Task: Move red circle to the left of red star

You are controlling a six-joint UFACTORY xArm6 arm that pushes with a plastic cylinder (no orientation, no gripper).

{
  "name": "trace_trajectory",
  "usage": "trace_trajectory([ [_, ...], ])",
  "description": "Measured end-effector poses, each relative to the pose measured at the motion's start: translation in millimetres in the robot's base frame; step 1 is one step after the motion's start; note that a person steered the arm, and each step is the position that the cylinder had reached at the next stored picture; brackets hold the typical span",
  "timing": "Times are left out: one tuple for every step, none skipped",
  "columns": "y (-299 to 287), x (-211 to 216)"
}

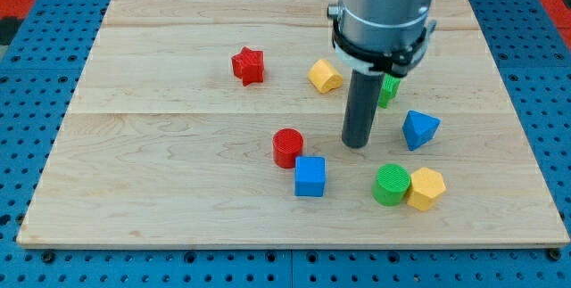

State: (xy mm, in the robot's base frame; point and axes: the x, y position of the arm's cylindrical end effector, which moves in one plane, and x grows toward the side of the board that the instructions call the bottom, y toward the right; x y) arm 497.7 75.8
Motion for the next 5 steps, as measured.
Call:
trace_trajectory([
  [-59.0, 1.7],
  [-96.7, 19.5],
  [-157.1, 21.4],
  [-163.8, 56.8],
  [-195.5, 33.5],
])
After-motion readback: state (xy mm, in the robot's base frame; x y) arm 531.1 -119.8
